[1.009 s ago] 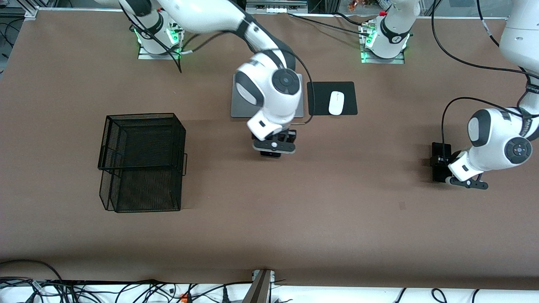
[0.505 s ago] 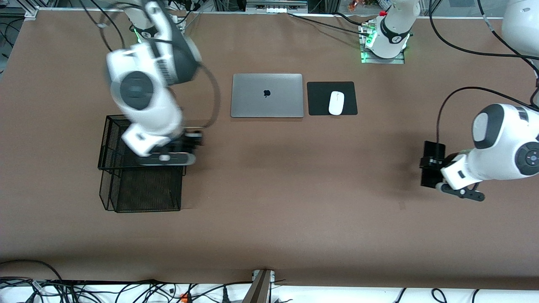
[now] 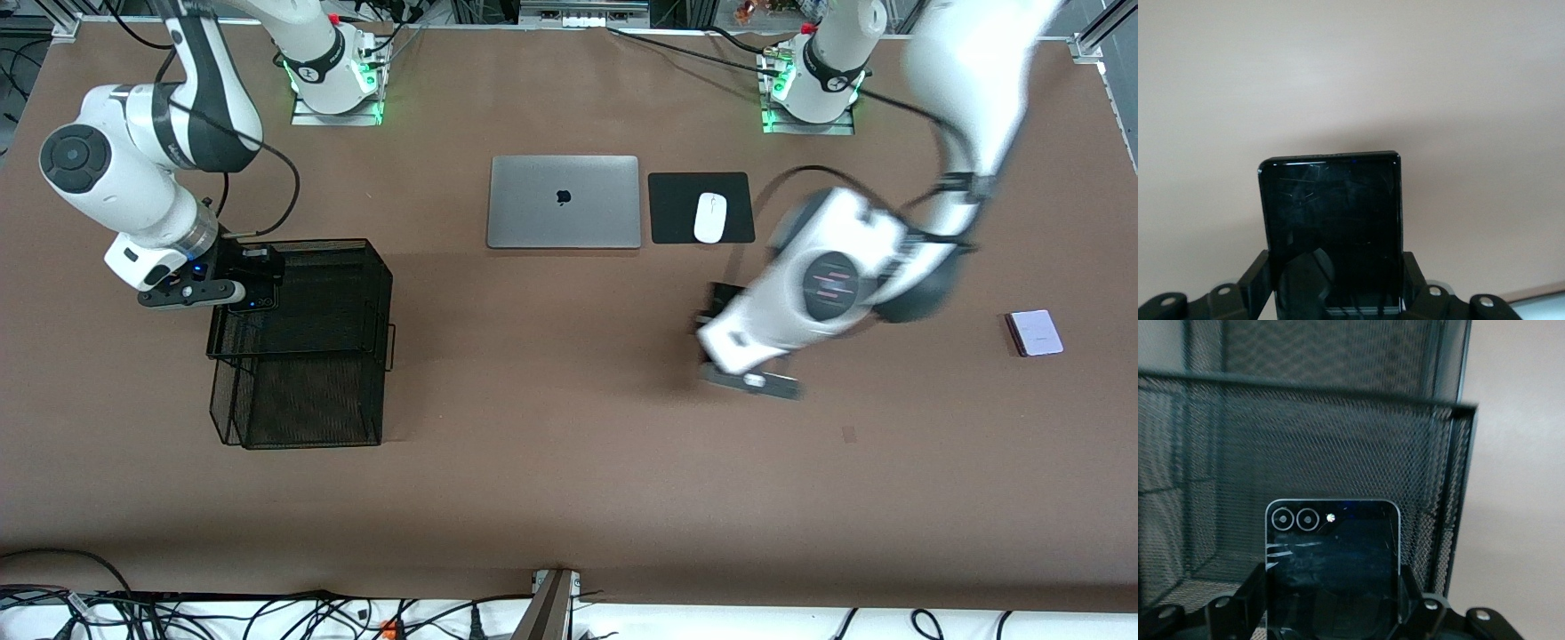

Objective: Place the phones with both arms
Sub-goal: 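Lower the flip phone into the organizer while the left gripper carries the phone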

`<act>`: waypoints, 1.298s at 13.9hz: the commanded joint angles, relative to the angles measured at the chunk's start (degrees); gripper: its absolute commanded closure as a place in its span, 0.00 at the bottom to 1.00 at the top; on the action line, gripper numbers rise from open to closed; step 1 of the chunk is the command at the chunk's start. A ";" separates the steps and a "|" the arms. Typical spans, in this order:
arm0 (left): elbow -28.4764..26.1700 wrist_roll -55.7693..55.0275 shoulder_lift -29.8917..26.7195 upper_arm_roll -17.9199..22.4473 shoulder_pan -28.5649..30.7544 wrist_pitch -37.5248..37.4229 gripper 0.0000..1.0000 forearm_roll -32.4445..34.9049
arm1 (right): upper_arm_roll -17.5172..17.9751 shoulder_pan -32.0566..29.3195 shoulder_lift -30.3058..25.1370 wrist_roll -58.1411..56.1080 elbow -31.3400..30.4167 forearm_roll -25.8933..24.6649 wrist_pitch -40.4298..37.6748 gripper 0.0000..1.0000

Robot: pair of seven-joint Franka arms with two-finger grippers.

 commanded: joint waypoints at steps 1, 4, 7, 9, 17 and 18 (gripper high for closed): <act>5.28 -9.89 7.23 2.00 -8.28 8.97 0.71 0.42 | -0.43 -0.67 5.21 -6.44 0.43 6.27 4.28 1.00; 5.19 -13.33 11.80 3.15 -13.21 15.69 0.70 0.25 | -0.61 -1.90 6.64 -8.40 1.13 7.44 4.21 1.00; 4.58 -20.09 14.36 3.76 -16.64 19.73 0.64 0.59 | -0.87 -3.22 6.72 -8.40 2.45 7.44 3.77 0.86; 4.58 -21.08 15.50 5.43 -19.27 20.18 0.50 1.03 | -0.87 -3.58 7.25 -7.61 3.50 7.44 3.59 0.00; 3.87 -21.35 10.17 7.02 -17.28 15.90 0.00 3.59 | -0.34 -2.70 7.78 -0.59 25.02 6.92 -22.13 0.00; 3.96 -21.17 7.54 7.02 -15.09 11.18 0.00 3.59 | -0.34 -2.35 7.87 0.12 26.52 6.91 -23.81 0.00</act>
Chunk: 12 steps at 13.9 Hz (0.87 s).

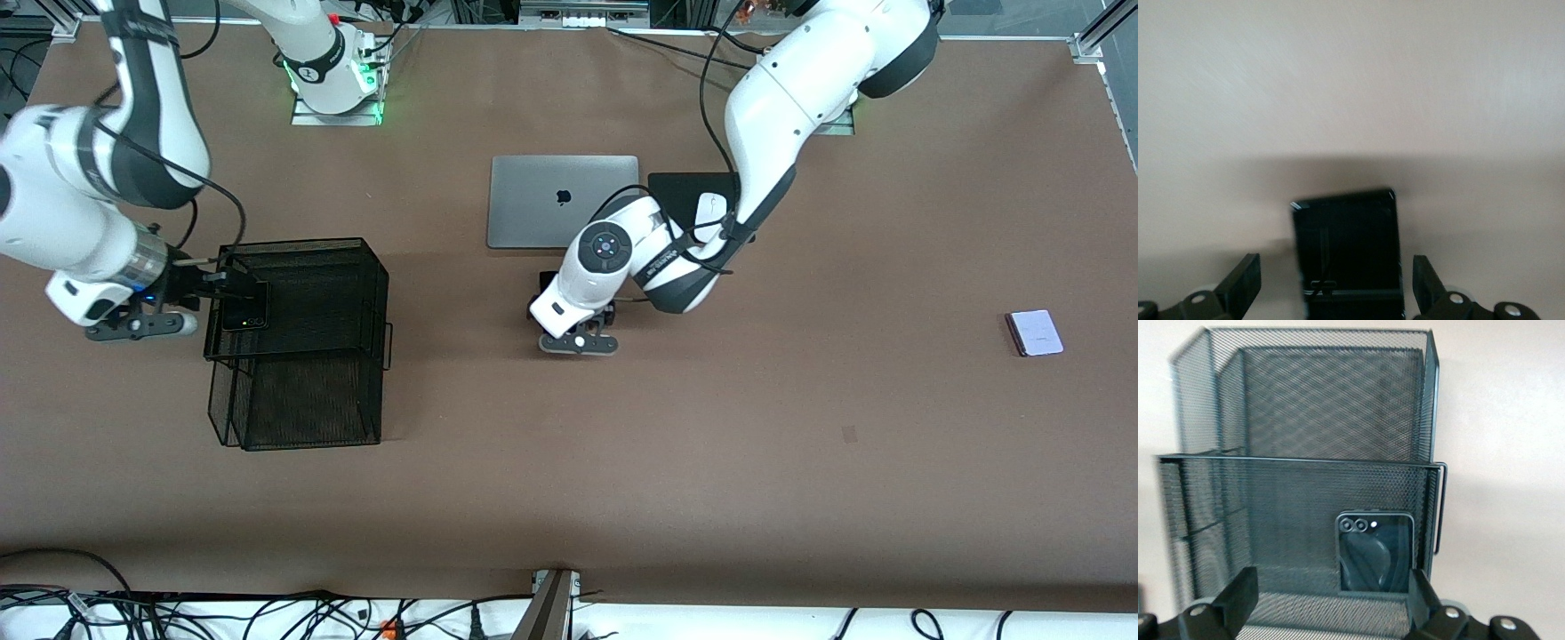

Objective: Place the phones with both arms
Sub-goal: 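Release the tall black phone beside the laptop with the left gripper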

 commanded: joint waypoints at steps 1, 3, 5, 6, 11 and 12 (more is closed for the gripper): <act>-0.45 0.50 -8.51 -0.09 5.68 -12.90 0.00 1.37 | 0.23 0.15 1.32 1.87 4.64 0.49 -4.76 0.00; -0.54 6.97 -13.79 -0.18 11.31 -22.24 0.00 1.28 | 0.23 1.02 2.10 2.31 4.55 0.40 -4.68 0.00; -0.45 14.09 -17.49 -0.18 17.63 -31.03 0.00 1.28 | 0.23 6.62 4.03 6.24 5.86 0.84 -3.19 0.00; -0.45 19.35 -18.90 -0.18 21.49 -34.11 0.00 1.28 | 0.23 10.13 5.78 12.01 8.39 0.84 -2.92 0.00; -6.77 36.01 -21.37 -0.35 39.78 -35.55 0.00 1.46 | 0.32 27.36 21.93 36.19 24.91 1.36 -2.66 0.00; -7.21 37.93 -21.02 -0.35 42.68 -35.03 0.00 1.46 | 0.32 30.00 25.36 39.28 28.25 2.06 -2.31 0.00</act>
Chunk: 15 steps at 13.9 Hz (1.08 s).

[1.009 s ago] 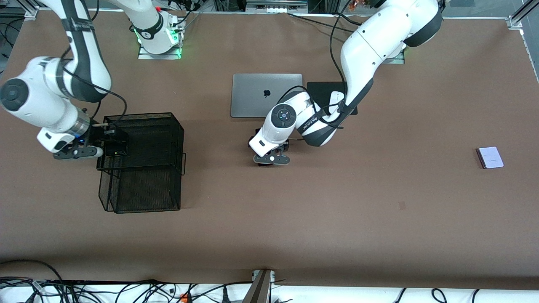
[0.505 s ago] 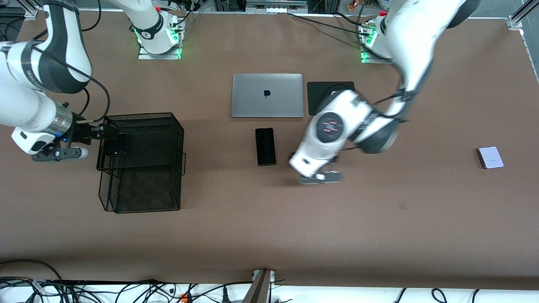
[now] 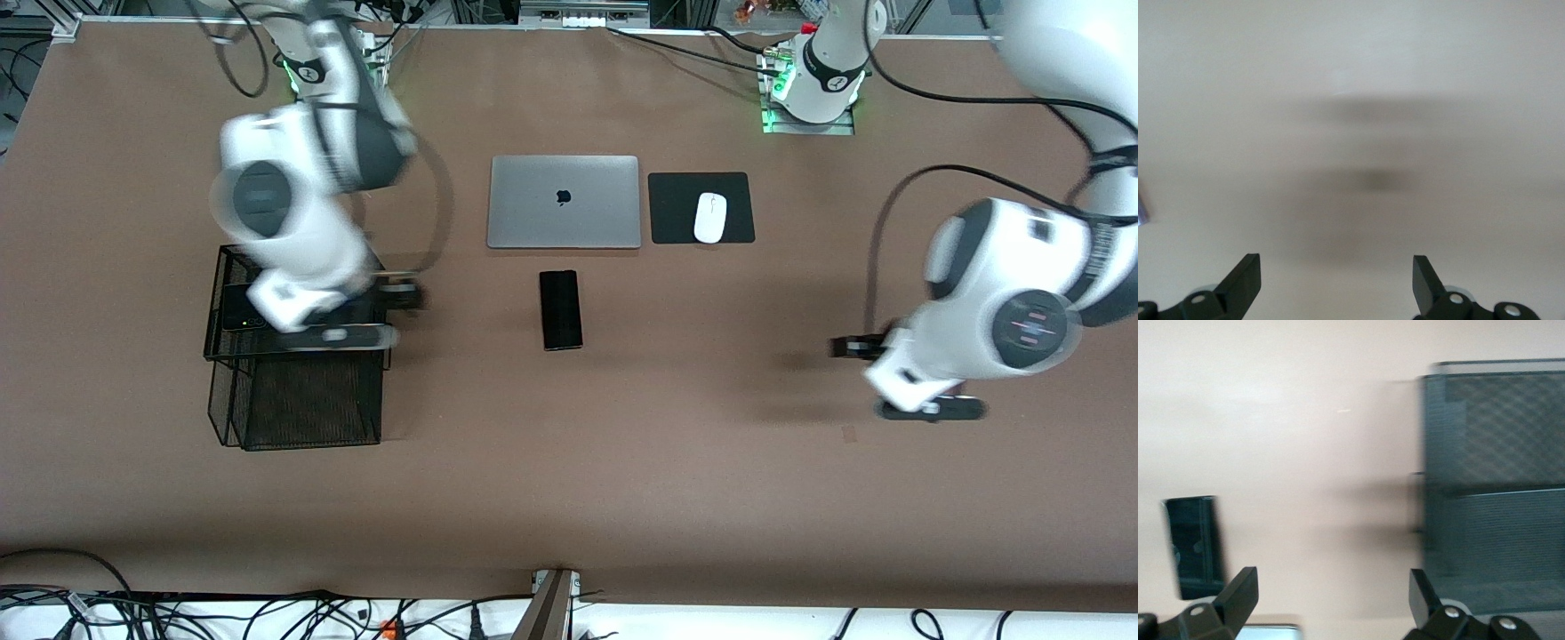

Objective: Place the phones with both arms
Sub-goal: 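Grasp the tall phone with the right gripper while the left grasps the white phone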

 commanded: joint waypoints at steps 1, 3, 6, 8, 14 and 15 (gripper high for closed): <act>-5.11 5.23 -1.30 -0.93 7.30 2.11 0.00 0.94 | -1.18 6.45 11.59 7.76 11.23 2.44 -0.08 0.00; -6.95 11.11 -1.13 -0.75 12.40 5.70 0.00 3.12 | -0.40 9.02 14.77 8.75 11.17 6.21 4.55 0.00; -15.55 21.40 -1.13 -0.84 22.42 21.23 0.00 4.63 | 2.94 10.60 17.85 8.14 7.92 6.85 11.42 0.00; -21.26 25.97 -0.34 -0.75 27.87 32.47 0.00 4.72 | 3.21 11.48 19.26 7.78 6.25 6.58 14.76 0.00; -24.81 31.44 5.54 -0.58 39.31 46.59 0.00 4.81 | 3.65 12.01 22.43 3.04 1.33 6.93 24.87 0.00; -24.81 31.35 6.16 -0.58 39.58 46.94 0.00 4.81 | 4.00 12.01 22.70 3.12 1.06 7.02 25.67 0.00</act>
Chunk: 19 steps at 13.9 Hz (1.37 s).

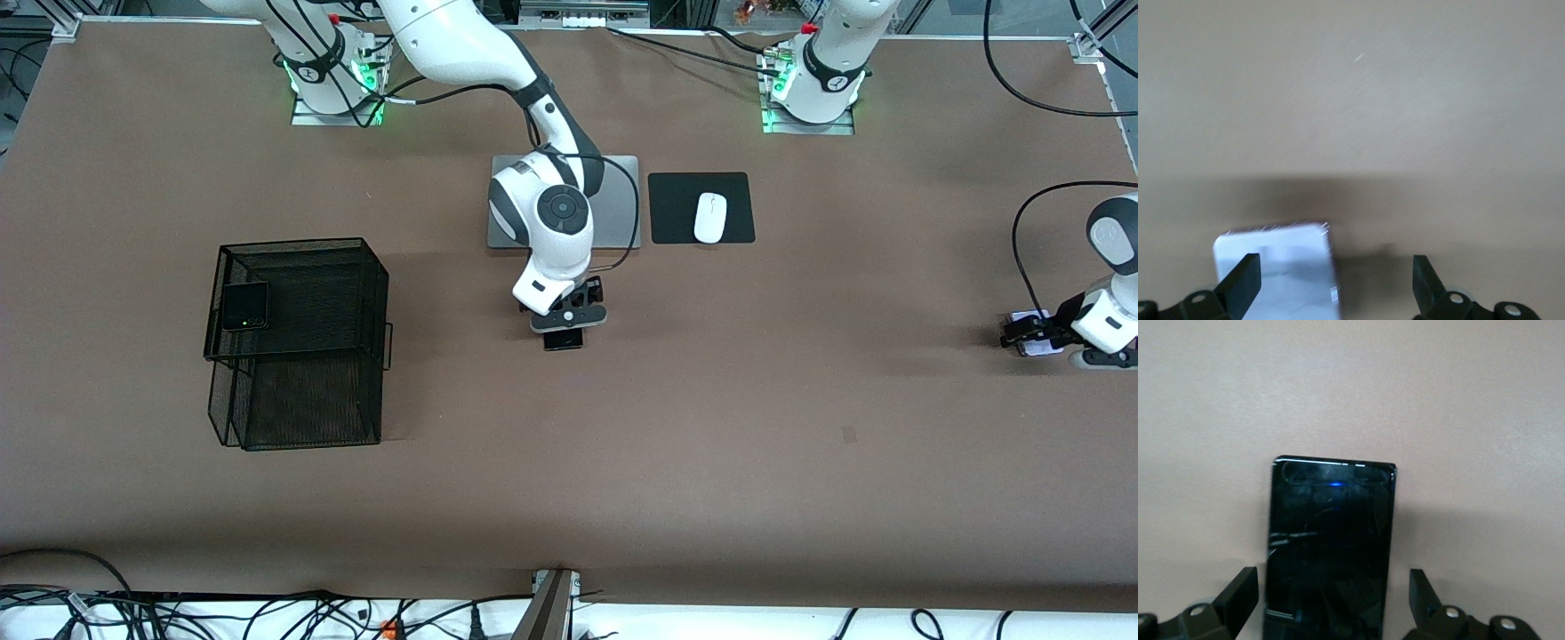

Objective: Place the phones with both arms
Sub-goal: 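Grasp the tall phone with the right gripper while the left grasps the white phone, then lower the tall black phone into the organizer with the right gripper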

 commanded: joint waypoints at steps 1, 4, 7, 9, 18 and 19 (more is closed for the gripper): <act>-0.10 0.06 1.24 -0.94 1.17 1.34 0.00 1.33 | 0.37 0.35 0.25 -1.37 -1.64 1.45 2.76 0.00; 0.07 0.06 1.07 0.03 1.26 1.25 0.00 2.81 | 0.37 0.34 0.25 -1.37 -1.56 3.11 2.85 0.17; 0.42 -0.03 0.46 0.12 2.05 1.25 0.00 4.05 | 0.37 0.26 -0.63 -1.72 -1.03 3.65 2.07 0.86; 0.34 -0.03 0.37 1.60 2.05 1.17 0.00 4.05 | 0.11 0.26 -3.25 -1.46 -0.85 3.74 -0.91 0.92; 0.34 -2.05 1.34 1.87 1.43 0.82 0.00 3.44 | -16.29 -0.10 -20.31 -8.12 -1.20 3.56 -30.43 0.92; 0.34 -2.14 1.42 1.87 1.43 0.81 0.00 3.26 | -19.63 -0.10 -20.67 -10.40 -1.73 3.48 -32.29 0.92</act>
